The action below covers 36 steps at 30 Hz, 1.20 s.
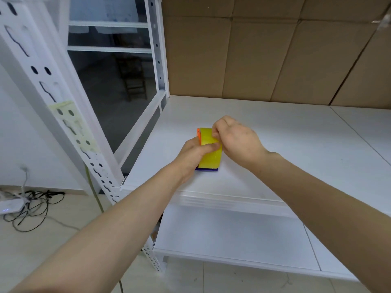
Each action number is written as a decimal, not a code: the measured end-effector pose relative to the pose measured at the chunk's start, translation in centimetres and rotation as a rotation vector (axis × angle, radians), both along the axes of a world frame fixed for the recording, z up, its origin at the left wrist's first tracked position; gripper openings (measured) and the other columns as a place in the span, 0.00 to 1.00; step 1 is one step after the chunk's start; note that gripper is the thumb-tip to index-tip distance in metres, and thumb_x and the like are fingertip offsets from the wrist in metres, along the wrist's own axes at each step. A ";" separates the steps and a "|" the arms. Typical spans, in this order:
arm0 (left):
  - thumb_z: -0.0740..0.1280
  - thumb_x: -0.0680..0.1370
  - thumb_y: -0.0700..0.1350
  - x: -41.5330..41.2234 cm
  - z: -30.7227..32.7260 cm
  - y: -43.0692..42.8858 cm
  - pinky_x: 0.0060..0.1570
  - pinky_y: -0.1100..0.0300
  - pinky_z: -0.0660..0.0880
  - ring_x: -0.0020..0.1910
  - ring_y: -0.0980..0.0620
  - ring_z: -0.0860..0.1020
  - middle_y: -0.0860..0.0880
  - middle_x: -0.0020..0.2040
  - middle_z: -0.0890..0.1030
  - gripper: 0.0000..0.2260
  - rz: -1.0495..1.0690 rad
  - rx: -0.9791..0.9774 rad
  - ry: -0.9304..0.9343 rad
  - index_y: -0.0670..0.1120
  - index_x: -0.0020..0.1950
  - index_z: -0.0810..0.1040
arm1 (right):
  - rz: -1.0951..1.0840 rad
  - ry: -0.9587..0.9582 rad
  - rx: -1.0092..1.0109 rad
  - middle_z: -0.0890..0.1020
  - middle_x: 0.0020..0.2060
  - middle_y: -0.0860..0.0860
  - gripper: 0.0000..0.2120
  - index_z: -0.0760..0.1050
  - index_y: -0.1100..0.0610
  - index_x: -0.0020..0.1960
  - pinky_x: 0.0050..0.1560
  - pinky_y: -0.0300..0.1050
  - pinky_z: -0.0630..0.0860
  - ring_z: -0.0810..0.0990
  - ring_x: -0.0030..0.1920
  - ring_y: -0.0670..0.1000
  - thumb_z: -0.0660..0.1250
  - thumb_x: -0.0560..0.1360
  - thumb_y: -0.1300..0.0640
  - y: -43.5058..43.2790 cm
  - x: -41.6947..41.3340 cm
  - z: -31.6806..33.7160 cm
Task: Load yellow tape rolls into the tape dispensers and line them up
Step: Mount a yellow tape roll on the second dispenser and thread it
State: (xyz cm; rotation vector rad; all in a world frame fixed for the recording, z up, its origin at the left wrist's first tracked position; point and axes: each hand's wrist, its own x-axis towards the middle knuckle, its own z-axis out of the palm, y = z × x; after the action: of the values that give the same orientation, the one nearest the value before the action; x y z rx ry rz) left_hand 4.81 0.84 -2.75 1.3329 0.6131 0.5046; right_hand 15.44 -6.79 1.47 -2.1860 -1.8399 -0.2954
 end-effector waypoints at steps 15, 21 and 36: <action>0.74 0.69 0.44 -1.1 -0.9 -0.8 0.41 0.60 0.77 0.34 0.53 0.81 0.48 0.37 0.83 0.06 0.030 -0.016 -0.066 0.45 0.43 0.81 | -0.272 0.327 -0.028 0.80 0.51 0.57 0.07 0.73 0.58 0.52 0.45 0.47 0.70 0.77 0.53 0.60 0.58 0.77 0.57 1.1 2.6 -0.3; 0.71 0.66 0.45 -1.3 -1.0 -0.7 0.38 0.63 0.78 0.35 0.54 0.82 0.49 0.36 0.84 0.08 -0.004 -0.082 -0.099 0.45 0.44 0.82 | -0.357 0.382 -0.025 0.80 0.51 0.57 0.07 0.74 0.58 0.51 0.44 0.46 0.70 0.77 0.52 0.59 0.59 0.77 0.58 1.4 3.1 -1.3; 0.72 0.70 0.47 -1.5 -1.4 -0.5 0.42 0.59 0.75 0.34 0.52 0.80 0.48 0.34 0.84 0.08 0.007 -0.047 -0.070 0.42 0.41 0.82 | -0.295 0.696 -0.171 0.80 0.27 0.53 0.07 0.81 0.60 0.41 0.37 0.42 0.75 0.75 0.20 0.42 0.71 0.71 0.56 1.6 4.5 0.1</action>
State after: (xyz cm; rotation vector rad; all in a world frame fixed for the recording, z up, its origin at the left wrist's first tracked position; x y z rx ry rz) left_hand 3.29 0.35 -4.16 1.2636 0.5695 0.5373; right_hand 19.97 -5.20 1.54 -2.2602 -1.1961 0.5276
